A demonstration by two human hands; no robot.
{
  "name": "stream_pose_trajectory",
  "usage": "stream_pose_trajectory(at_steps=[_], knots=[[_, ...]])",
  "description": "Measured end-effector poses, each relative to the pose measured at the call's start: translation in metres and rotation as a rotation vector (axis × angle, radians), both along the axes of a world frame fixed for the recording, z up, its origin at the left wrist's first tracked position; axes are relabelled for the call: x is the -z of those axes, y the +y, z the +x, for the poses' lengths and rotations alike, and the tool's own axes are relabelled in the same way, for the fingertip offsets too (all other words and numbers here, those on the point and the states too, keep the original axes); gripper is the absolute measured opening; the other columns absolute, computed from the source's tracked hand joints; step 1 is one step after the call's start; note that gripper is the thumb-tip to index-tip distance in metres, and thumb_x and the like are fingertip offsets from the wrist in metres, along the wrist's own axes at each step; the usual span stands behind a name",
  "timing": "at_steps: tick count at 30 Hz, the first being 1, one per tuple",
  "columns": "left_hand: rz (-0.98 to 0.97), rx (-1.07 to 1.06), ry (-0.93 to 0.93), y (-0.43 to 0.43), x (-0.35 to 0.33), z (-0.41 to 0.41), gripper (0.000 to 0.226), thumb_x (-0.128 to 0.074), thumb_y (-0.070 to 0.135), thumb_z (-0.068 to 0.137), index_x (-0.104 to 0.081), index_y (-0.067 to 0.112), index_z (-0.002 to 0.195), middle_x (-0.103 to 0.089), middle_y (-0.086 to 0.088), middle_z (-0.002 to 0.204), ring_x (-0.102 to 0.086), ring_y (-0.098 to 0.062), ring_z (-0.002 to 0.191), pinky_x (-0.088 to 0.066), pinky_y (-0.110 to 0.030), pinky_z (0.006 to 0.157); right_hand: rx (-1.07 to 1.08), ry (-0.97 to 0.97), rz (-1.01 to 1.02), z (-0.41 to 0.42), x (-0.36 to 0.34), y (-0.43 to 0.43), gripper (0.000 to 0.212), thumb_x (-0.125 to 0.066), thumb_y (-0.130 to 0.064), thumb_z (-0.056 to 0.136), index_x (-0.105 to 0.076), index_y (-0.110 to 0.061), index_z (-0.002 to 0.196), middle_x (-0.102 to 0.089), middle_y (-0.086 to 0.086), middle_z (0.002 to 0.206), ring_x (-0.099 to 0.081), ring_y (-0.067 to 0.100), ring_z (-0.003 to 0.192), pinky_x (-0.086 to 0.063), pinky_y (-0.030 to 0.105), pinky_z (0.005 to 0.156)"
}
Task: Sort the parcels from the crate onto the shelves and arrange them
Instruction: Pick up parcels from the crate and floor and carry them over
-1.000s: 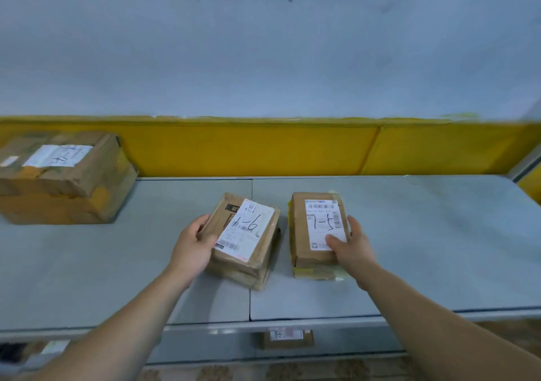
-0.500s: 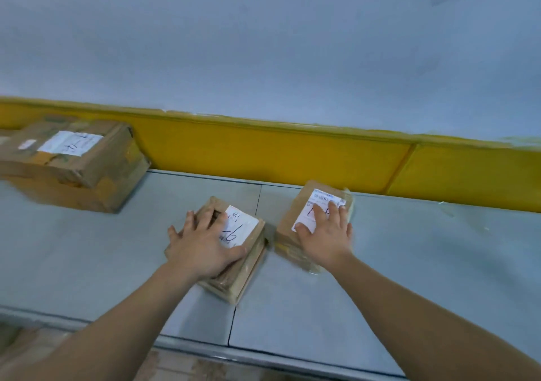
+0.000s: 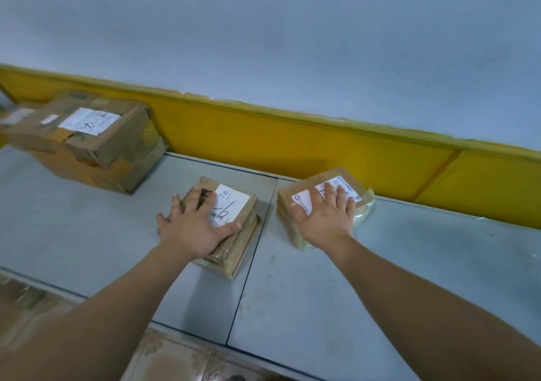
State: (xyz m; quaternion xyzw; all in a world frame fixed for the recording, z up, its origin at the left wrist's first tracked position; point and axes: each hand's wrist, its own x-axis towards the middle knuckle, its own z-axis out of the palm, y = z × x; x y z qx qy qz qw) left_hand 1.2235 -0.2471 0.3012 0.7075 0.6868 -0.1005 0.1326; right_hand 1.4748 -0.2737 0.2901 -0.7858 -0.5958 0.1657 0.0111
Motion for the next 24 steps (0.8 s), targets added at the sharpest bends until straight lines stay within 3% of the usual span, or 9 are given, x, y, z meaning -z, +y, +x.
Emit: stream_pose_trajectory(at_steps=[4,7,13,17,21,24], knots=[[0.002,-0.009,-0.033,0.004,-0.001,-0.002,0.100,-0.026,0.091,0.071,-0.001,0.039,0.153,0.007,0.007,0.163,0.005,-0.035,0.148,-0.011,-0.062,0.114,-0.175,0.015,0.045,0.011,-0.006,0.006,0.086,-0.030,-0.079,0.085,-0.023,-0.030,0.156,-0.010,0.003,0.166,0.000,0.025,0.153,-0.001,0.047,0.121],[0.014,0.003,-0.029,0.003,0.000,-0.001,0.099,-0.025,0.090,0.071,-0.002,0.039,0.152,0.007,0.007,0.163,0.004,-0.034,0.148,-0.012,-0.060,0.114,-0.367,-0.111,-0.064,0.032,-0.006,0.003,0.101,-0.013,-0.086,0.066,-0.008,-0.041,0.157,0.004,-0.002,0.167,0.011,0.022,0.152,0.007,0.047,0.122],[0.025,0.017,-0.021,0.002,0.001,-0.001,0.099,-0.023,0.091,0.069,-0.003,0.039,0.152,0.007,0.006,0.162,0.003,-0.034,0.148,-0.014,-0.059,0.113,-0.106,-0.144,-0.079,-0.005,0.001,0.036,0.087,-0.018,-0.081,0.089,0.001,-0.032,0.159,0.009,0.009,0.166,0.011,0.034,0.152,0.004,0.052,0.120],[0.039,0.014,-0.014,0.001,0.002,-0.001,0.100,-0.022,0.092,0.069,-0.003,0.039,0.152,0.004,0.006,0.162,-0.001,-0.034,0.147,-0.019,-0.058,0.112,-0.173,-0.177,-0.074,-0.012,0.000,0.050,0.094,-0.029,-0.079,0.088,-0.001,-0.024,0.159,0.006,0.013,0.166,0.004,0.036,0.152,-0.004,0.053,0.120],[0.045,0.021,-0.013,-0.002,0.003,0.000,0.105,-0.014,0.093,0.061,-0.003,0.039,0.151,0.004,0.006,0.162,-0.001,-0.033,0.147,-0.020,-0.057,0.111,-0.166,-0.209,-0.074,-0.004,0.005,0.054,0.088,-0.030,-0.075,0.092,0.005,-0.028,0.159,0.012,0.009,0.166,0.009,0.034,0.152,0.001,0.054,0.120],[0.045,0.026,-0.023,-0.001,0.004,0.000,0.100,-0.020,0.092,0.068,-0.003,0.039,0.151,0.004,0.006,0.162,0.000,-0.034,0.147,-0.018,-0.058,0.111,-0.123,-0.194,-0.073,-0.009,0.004,0.066,0.088,-0.031,-0.073,0.093,0.005,-0.026,0.159,0.011,0.011,0.166,0.010,0.035,0.152,0.000,0.055,0.120]])
